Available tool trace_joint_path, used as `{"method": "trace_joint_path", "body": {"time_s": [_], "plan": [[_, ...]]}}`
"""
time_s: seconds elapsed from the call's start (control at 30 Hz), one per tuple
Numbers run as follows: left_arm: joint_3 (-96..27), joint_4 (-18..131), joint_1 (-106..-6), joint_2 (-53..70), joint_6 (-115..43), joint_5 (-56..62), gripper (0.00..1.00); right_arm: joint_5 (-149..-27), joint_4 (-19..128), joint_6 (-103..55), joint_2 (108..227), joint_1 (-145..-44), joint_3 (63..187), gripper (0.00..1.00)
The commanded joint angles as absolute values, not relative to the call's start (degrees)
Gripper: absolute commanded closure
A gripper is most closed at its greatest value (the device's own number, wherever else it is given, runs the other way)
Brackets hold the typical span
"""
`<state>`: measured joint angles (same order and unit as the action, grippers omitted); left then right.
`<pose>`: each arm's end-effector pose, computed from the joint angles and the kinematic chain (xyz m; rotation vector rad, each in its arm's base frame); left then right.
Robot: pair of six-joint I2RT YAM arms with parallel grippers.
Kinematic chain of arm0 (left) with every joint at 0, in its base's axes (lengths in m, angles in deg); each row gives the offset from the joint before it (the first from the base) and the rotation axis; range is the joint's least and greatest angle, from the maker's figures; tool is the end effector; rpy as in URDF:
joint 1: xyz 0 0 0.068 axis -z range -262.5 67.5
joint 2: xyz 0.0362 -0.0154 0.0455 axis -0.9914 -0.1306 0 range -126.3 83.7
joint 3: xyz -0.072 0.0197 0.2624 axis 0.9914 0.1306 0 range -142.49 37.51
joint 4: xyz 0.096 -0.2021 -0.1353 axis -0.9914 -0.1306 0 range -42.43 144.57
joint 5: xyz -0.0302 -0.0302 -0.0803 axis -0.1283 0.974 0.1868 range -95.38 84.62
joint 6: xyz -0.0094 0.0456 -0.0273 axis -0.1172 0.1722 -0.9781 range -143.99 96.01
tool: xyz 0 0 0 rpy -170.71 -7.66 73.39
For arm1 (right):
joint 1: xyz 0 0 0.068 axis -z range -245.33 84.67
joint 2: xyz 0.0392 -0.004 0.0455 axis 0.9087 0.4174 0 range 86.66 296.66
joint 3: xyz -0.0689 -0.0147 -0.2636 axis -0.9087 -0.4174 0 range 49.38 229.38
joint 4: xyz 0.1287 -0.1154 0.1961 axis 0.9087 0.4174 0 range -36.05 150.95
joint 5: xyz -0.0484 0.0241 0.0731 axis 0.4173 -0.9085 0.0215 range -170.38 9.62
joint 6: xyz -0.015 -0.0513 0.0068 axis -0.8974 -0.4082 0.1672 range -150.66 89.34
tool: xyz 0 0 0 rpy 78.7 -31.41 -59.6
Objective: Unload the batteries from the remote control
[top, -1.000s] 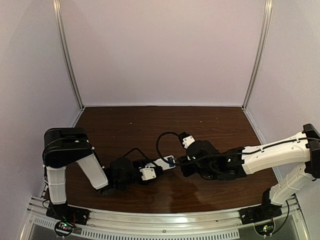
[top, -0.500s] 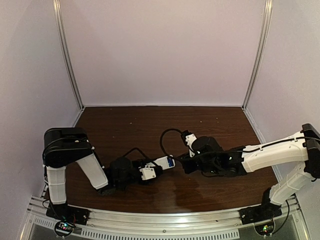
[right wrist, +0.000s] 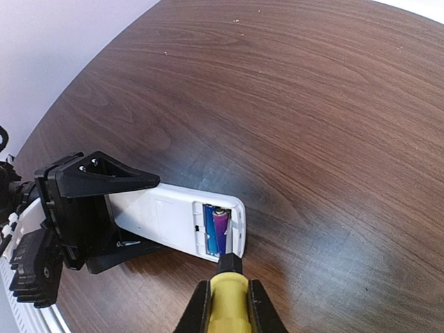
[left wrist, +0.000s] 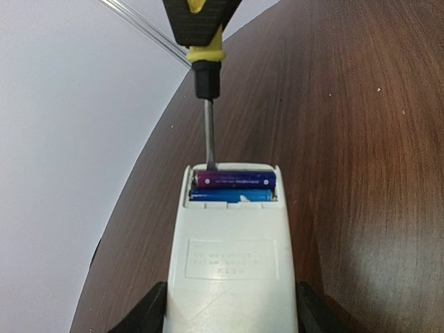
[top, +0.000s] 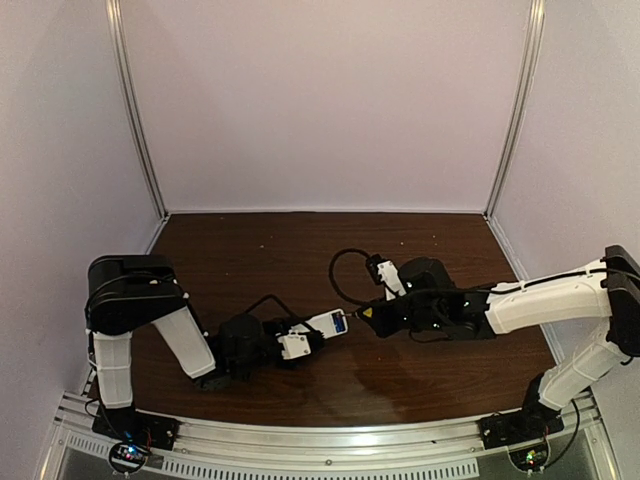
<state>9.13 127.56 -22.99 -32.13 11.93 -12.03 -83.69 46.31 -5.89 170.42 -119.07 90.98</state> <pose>0.1618 -0.2666 0.0817 1.2938 1.2877 -0.1848 0.1777 0.2459 0.1940 -0.6087 2.2162 0.8165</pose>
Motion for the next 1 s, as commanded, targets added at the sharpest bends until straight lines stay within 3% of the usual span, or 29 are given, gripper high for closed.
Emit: {"method": "trace_joint_path", "body": {"time_s": [0.0, 0.17, 0.37, 0.53, 0.97], "plan": [[9.9, 132.8, -23.0, -33.6, 13.1, -11.1, 1.0, -90.0, 46.1, -7.6, 171.7, -116.8, 89.5, 1.0], [10.0, 134.0, -23.1, -34.5, 14.4, -12.7, 1.0, -91.0, 45.0, -9.3, 174.5, -116.1, 91.3, 1.0], [8.5, 130.2, -23.1, -34.0, 13.7, -13.3, 1.0, -81.5, 48.6, -7.5, 179.8, -119.6, 95.9, 1.0], [8.6, 130.3, -23.1, -34.0, 13.7, -13.3, 1.0, -80.9, 47.8, -7.3, 181.5, -121.1, 96.3, 1.0], [9.1, 131.2, -23.3, -34.1, 14.1, -12.9, 1.0, -109.2, 43.4, -14.6, 181.2, -115.5, 94.4, 1.0]]}}
